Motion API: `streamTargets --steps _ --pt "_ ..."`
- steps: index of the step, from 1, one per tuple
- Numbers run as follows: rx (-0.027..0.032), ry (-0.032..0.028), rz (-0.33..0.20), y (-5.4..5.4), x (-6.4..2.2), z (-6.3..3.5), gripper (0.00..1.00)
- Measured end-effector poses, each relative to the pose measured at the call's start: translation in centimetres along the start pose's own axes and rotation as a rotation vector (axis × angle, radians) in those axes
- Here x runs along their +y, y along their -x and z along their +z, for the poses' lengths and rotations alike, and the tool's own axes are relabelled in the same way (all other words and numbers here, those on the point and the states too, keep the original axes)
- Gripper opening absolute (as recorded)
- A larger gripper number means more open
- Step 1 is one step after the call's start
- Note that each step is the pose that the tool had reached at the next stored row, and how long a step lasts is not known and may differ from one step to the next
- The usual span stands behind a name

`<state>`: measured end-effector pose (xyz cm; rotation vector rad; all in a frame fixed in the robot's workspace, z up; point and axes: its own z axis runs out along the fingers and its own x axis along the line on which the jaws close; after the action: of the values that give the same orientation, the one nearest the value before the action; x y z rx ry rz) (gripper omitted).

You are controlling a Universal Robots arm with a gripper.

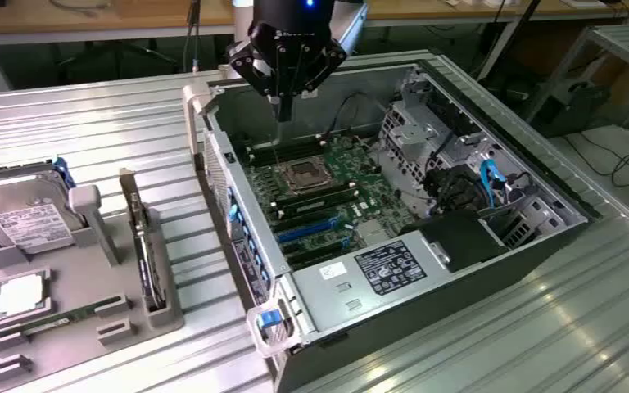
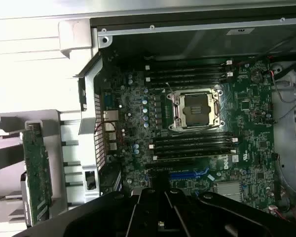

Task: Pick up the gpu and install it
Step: 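Reach for the gpu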

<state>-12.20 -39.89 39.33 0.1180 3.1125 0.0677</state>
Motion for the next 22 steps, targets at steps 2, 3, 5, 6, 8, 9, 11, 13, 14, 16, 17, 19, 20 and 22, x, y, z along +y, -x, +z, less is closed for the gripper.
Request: streamTargets --steps 2,3,5,6,8,9,11,13,14,16,17,19,20,22 --pt "0.0000 0.0000 0.000 0.0 0.00 0.00 0.11" --pt "0.0000 0.0000 0.000 0.0 0.00 0.00 0.11" --pt "0.0000 0.0000 0.000 -0.2 -0.02 -0.01 0.11" --pt "0.0000 0.0000 0.000 -0.3 -0.02 -0.01 0.11" --pt "0.0001 -0.0001 0.000 -0.6 -0.04 0.00 0.11" --pt "0.0001 -0.0001 0.000 -0.7 -0.06 0.00 0.11" --pt "0.0003 0.0001 0.000 -0.9 -0.07 0.01 0.11" --pt "0.0005 0.0000 0.000 -1.0 -0.08 0.01 0.11" --pt "0.0008 0.0000 0.000 -1.0 -0.09 0.02 0.11" --pt "0.0014 -0.0001 0.000 -1.1 -0.10 0.03 0.11" --pt "0.0017 0.0000 0.000 -1.2 -0.11 0.04 0.11" --pt "0.0023 -0.0002 0.000 -1.3 -0.11 0.05 0.11" --pt "0.0026 -0.0002 0.000 -1.3 -0.12 0.06 0.11" --pt "0.0036 -0.0003 0.000 -1.5 -0.13 0.08 0.11"
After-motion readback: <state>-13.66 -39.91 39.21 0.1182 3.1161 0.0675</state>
